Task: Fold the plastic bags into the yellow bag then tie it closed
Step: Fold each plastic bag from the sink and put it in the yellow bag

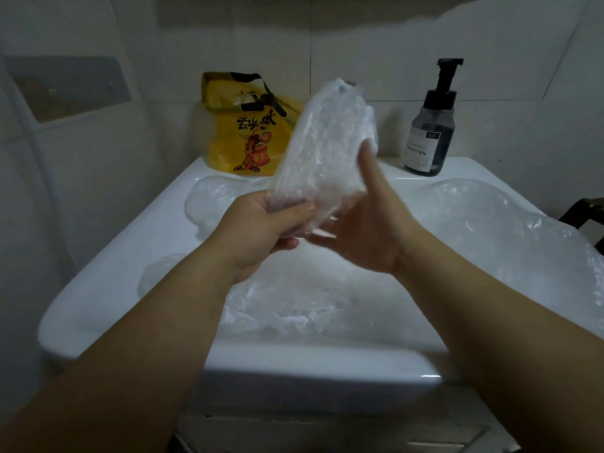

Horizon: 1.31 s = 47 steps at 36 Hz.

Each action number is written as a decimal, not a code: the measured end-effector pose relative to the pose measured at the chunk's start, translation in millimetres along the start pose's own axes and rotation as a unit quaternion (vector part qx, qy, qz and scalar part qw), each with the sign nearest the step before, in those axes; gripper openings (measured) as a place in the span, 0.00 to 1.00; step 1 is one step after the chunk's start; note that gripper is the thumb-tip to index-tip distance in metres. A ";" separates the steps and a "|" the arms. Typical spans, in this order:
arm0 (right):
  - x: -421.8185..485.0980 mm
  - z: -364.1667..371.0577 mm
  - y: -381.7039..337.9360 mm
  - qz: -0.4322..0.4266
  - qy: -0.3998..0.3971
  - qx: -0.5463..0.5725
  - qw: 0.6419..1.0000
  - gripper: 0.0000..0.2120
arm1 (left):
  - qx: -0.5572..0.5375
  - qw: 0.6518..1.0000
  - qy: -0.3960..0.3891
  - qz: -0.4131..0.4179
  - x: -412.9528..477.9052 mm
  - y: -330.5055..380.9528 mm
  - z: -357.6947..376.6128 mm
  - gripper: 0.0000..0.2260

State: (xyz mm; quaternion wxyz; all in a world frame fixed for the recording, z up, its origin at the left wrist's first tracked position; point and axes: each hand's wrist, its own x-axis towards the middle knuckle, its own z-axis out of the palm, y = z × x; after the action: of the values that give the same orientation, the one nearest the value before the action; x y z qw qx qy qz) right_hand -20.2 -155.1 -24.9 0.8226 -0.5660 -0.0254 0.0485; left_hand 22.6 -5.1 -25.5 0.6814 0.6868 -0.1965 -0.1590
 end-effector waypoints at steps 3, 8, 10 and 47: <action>7.5 8.2 14.2 0.044 -0.014 -0.106 0.993 0.34 | 0.024 0.999 -0.037 0.011 -1.9 -0.9 4.0 0.04; 11.2 9.3 13.3 0.019 0.013 -0.051 0.998 0.12 | 0.051 0.997 -0.062 -0.011 -3.3 -3.1 4.5 0.04; 9.7 6.4 7.1 0.013 0.006 -0.004 1.000 0.16 | 0.055 0.995 -0.079 -0.032 -4.7 -2.0 4.6 0.01; -5.1 19.6 16.3 -0.262 0.022 -0.557 0.788 0.30 | -0.210 0.954 -0.015 -0.215 8.3 1.8 -17.5 0.12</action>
State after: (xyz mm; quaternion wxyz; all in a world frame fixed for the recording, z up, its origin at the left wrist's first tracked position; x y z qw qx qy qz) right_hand -28.1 -131.7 -33.0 0.3464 -0.8983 -0.1769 -0.2042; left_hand 38.3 6.2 -22.9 0.7570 0.5518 -0.0164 -0.3495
